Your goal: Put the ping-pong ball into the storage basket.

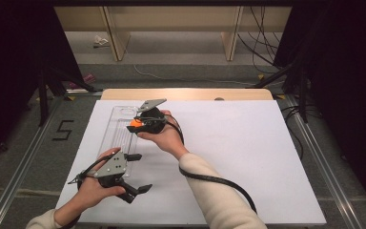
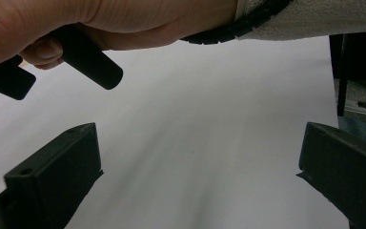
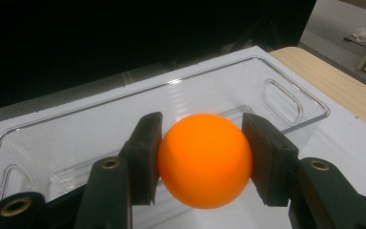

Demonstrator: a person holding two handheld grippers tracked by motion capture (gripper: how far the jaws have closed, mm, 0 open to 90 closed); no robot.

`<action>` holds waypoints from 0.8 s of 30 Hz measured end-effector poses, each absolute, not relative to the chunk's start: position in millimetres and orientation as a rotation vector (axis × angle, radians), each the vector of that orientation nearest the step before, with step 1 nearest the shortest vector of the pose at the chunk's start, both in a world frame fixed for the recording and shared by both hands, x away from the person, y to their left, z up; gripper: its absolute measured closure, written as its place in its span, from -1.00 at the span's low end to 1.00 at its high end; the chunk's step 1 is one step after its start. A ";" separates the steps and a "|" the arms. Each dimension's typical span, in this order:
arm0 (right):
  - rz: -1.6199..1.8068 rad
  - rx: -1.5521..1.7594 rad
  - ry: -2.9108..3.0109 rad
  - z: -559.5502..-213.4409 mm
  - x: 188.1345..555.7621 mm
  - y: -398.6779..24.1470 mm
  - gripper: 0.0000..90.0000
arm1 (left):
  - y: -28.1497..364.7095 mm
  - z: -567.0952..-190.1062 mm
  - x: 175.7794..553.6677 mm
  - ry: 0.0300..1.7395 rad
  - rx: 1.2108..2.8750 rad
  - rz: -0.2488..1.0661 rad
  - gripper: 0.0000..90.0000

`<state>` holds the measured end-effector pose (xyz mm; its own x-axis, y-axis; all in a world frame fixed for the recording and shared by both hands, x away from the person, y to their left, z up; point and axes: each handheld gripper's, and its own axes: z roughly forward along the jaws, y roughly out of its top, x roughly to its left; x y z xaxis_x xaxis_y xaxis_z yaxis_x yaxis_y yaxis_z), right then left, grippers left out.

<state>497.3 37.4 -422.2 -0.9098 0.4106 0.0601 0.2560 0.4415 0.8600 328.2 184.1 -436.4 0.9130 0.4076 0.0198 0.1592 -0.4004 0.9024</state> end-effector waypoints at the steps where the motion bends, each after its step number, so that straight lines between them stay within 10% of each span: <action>1: 1.468 0.590 2.531 -422.1 497.3 37.7 0.14 | 184.1 -436.4 328.2 0.410 1.986 0.286 -1.00; 24: 1.465 0.580 2.539 -420.5 499.2 44.9 0.14 | 183.9 -436.4 328.1 0.408 1.990 0.286 -1.00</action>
